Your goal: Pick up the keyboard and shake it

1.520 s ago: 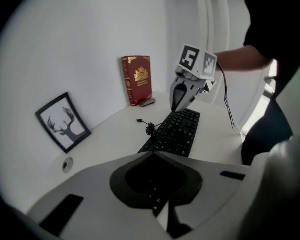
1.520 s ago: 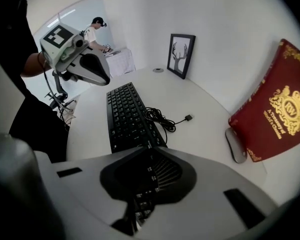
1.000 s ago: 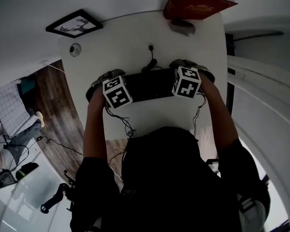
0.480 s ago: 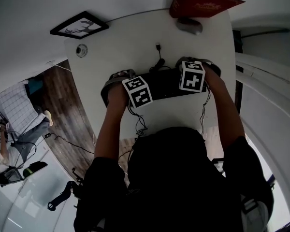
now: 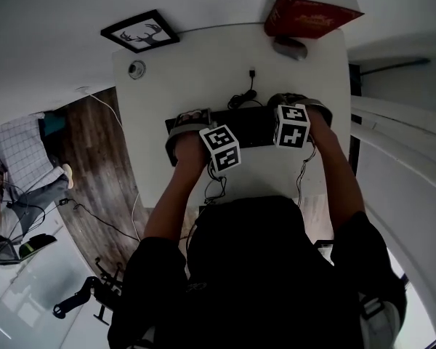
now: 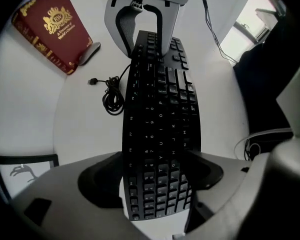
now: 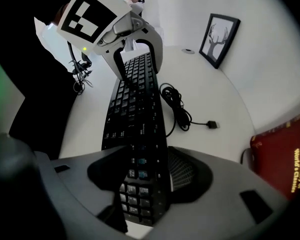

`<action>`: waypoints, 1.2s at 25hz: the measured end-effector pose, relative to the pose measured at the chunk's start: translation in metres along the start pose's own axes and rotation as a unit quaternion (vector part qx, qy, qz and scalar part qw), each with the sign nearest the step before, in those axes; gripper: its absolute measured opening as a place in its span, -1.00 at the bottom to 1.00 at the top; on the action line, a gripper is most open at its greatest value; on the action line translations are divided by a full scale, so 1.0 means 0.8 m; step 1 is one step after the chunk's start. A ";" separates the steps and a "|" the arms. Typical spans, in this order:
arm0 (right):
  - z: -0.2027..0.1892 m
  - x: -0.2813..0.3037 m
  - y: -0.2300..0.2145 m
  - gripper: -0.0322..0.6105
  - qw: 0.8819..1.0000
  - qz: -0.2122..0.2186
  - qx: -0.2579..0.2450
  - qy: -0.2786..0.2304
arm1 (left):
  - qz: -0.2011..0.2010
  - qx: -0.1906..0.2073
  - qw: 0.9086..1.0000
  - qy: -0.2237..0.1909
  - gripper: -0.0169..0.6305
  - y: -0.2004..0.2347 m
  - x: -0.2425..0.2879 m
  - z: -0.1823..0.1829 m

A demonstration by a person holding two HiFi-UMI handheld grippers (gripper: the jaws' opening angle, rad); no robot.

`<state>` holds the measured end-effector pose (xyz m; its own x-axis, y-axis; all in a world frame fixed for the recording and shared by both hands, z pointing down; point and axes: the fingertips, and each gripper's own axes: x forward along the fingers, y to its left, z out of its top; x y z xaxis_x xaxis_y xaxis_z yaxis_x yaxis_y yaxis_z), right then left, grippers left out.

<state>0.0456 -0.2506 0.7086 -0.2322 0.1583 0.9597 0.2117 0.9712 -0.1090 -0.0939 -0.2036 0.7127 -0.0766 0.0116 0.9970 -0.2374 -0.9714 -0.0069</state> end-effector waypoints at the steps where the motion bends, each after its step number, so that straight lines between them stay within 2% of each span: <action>1: 0.000 -0.002 0.000 -0.14 1.000 -0.017 -0.004 0.001 | 0.015 -0.001 1.000 0.000 0.19 -0.001 -0.002 0.000; 5: 0.003 -0.010 0.011 -0.15 0.997 -0.076 -0.010 0.001 | 0.077 -0.004 0.997 0.000 0.19 -0.007 -0.011 -0.002; 9: 0.005 -0.022 0.021 -0.14 0.989 -0.148 -0.016 0.002 | 0.153 -0.005 0.988 -0.018 0.19 -0.013 -0.024 -0.003; 13: 0.006 -0.033 0.035 -0.14 0.972 -0.232 -0.029 0.004 | 0.236 -0.003 0.971 -0.024 0.19 -0.023 -0.035 -0.004; 16: 0.005 -0.037 0.050 -0.14 0.961 -0.274 -0.029 0.013 | 0.286 -0.006 0.958 -0.025 0.18 -0.030 -0.042 -0.002; 20: 0.002 -0.041 0.064 -0.14 0.949 -0.313 -0.014 0.018 | 0.324 0.014 0.946 -0.022 0.18 -0.038 -0.046 -0.002; 23: 0.002 -0.047 0.069 -0.14 0.936 -0.352 -0.015 0.023 | 0.358 0.027 0.933 -0.028 0.18 -0.040 -0.051 -0.004; 24: 0.003 -0.047 0.072 -0.14 0.930 -0.365 -0.015 0.026 | 0.377 0.029 0.925 -0.029 0.18 -0.040 -0.056 -0.006; 26: 0.006 -0.047 0.079 -0.14 0.921 -0.389 -0.015 0.032 | 0.425 0.026 0.904 -0.037 0.17 -0.039 -0.072 -0.008; 27: 0.007 -0.047 0.085 -0.14 0.917 -0.397 -0.015 0.033 | 0.429 0.016 0.901 -0.054 0.17 -0.045 -0.073 -0.004; 28: 0.008 -0.048 0.091 -0.14 0.916 -0.400 -0.010 0.026 | 0.418 0.004 0.905 -0.073 0.17 -0.057 -0.069 0.002; 29: 0.011 -0.051 0.098 -0.15 0.917 -0.399 0.004 0.006 | 0.414 0.003 0.907 -0.075 0.17 -0.067 -0.066 0.002; 30: 0.017 -0.056 0.104 -0.16 0.920 -0.390 0.030 -0.027 | 0.423 0.012 0.904 -0.060 0.17 -0.072 -0.067 -0.003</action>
<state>0.0610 -0.1749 0.6527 -0.3391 -0.5839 0.7376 -0.0923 0.8009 0.5917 -0.0783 -0.1479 0.6595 -0.1158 -0.7620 0.6372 -0.1216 -0.6258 -0.7705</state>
